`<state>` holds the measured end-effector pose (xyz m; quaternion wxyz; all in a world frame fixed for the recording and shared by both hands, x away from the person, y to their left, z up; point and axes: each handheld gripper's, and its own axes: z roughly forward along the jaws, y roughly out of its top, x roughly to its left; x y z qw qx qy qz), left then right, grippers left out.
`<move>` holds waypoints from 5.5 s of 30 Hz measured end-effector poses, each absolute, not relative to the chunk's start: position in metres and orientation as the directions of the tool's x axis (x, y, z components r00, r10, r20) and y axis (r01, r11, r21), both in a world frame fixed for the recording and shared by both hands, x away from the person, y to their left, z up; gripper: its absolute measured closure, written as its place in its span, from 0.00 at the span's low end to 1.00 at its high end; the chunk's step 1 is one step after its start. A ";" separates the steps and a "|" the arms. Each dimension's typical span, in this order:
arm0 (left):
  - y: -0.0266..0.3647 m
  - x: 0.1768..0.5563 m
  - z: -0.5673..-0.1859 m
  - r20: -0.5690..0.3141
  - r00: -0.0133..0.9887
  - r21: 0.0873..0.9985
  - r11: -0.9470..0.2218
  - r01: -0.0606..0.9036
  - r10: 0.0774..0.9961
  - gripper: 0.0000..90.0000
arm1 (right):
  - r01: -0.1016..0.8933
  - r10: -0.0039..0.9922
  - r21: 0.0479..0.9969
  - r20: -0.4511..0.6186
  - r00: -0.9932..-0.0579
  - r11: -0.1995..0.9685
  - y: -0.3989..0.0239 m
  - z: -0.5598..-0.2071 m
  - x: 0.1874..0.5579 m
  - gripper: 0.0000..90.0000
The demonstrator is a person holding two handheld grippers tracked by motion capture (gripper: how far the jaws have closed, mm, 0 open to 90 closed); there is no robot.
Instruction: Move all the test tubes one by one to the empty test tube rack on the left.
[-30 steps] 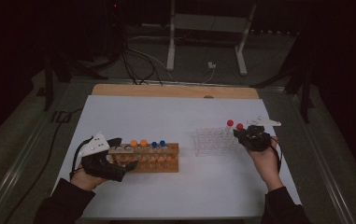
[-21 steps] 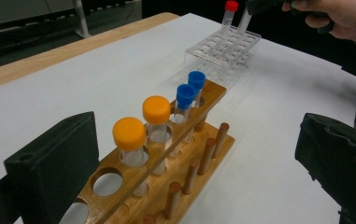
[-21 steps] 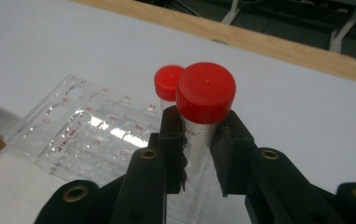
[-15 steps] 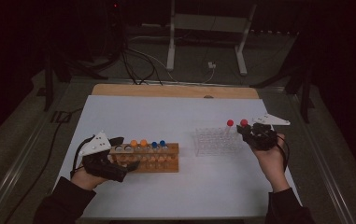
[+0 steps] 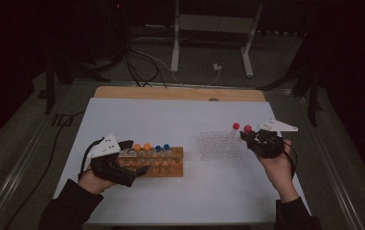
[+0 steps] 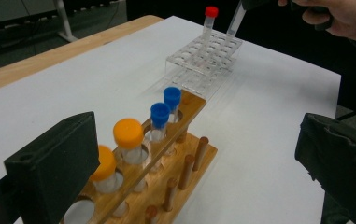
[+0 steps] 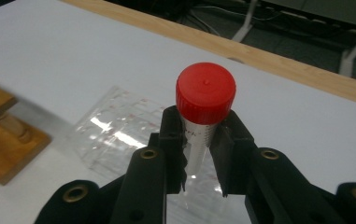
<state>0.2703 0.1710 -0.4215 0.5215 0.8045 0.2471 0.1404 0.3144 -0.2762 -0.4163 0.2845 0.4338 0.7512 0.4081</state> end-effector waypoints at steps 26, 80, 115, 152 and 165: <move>0.134 0.268 -0.416 -0.016 0.884 0.911 -0.357 0.206 0.467 0.01 | 0.327 0.723 0.828 -0.130 -0.679 0.456 -0.218 -0.424 0.264 0.83; 0.029 0.274 -0.416 0.056 0.958 0.898 -0.434 0.075 0.280 0.79 | 0.281 0.585 0.830 -0.066 -0.809 0.482 -0.185 -0.437 0.243 0.62; 0.136 0.253 -0.386 0.120 0.879 0.872 -0.472 0.129 0.461 0.79 | 0.327 0.770 0.894 -0.031 -0.638 0.307 -0.228 -0.432 0.262 0.00; 0.204 0.286 -0.387 0.132 0.702 0.912 -0.364 0.192 0.700 0.79 | 0.308 0.781 0.912 -0.020 -0.625 0.270 -0.238 -0.429 0.262 0.00; 0.204 0.293 -0.419 0.093 0.702 0.898 -0.365 0.248 0.706 0.79 | 0.320 0.782 0.907 -0.015 -0.624 0.272 -0.239 -0.430 0.264 0.00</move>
